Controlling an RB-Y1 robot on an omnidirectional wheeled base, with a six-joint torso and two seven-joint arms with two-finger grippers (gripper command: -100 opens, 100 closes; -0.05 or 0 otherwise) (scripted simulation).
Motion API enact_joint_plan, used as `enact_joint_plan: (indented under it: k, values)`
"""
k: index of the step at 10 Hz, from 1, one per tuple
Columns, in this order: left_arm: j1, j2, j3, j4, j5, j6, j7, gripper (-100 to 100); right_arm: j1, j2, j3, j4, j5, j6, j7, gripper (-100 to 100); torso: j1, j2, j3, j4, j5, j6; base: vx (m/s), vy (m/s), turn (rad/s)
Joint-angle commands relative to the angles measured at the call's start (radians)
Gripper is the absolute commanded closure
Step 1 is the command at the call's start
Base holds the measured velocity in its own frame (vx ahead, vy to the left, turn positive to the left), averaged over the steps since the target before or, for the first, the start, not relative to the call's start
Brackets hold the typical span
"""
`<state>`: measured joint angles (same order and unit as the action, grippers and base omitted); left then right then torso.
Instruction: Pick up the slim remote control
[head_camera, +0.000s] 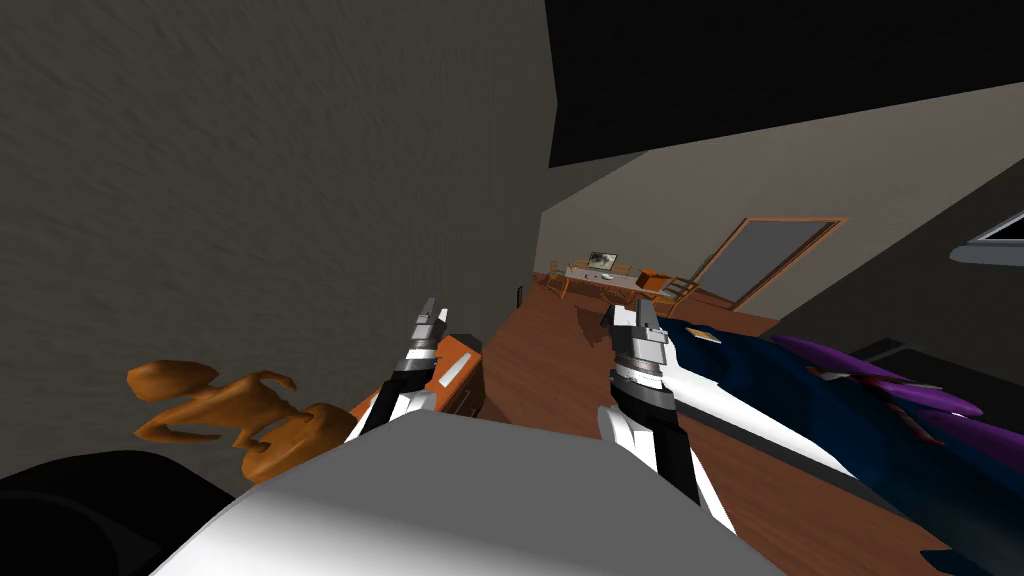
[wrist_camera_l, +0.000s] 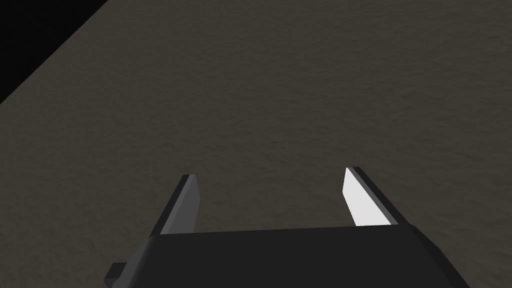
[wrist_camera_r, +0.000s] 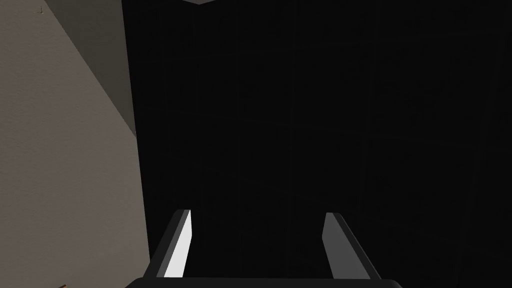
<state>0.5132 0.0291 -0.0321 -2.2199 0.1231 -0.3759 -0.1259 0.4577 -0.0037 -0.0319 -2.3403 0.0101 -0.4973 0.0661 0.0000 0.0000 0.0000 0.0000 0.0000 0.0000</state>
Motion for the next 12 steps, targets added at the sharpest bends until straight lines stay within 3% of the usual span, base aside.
enact_joint_plan:
  k: [1, 3, 9, 12]
  values:
    - [0.008, 0.028, 0.001, 0.007, 0.016, 0.016, 0.009, -100, 0.000, 0.000, 0.000, 0.000, 0.000, 0.000, 0.000, 0, 0.000, 0.000, 0.000, 0.000, 0.000, 0.000, -0.019, -0.098, -0.005]
    - [0.027, 0.074, 0.007, 0.025, 0.053, 0.058, 0.029, -100, 0.000, 0.000, 0.000, 0.000, 0.000, 0.000, 0.000, 0, -0.012, 0.001, 0.001, 0.000, -0.003, 0.000, -0.009, -0.197, 0.037]
    - [0.079, 0.174, 0.048, 0.106, 0.164, 0.206, 0.092, -100, 0.000, 0.000, 0.000, 0.000, 0.000, 0.000, 0.000, 0, -0.006, -0.005, -0.003, -0.001, -0.001, 0.000, 0.061, -0.104, 0.030]
    - [0.088, 0.189, 0.059, 0.126, 0.185, 0.249, 0.104, -100, 0.000, 0.000, 0.000, 0.000, 0.000, 0.000, 0.000, 0, -0.003, -0.005, -0.003, -0.001, -0.001, 0.000, 0.060, -0.044, 0.012]
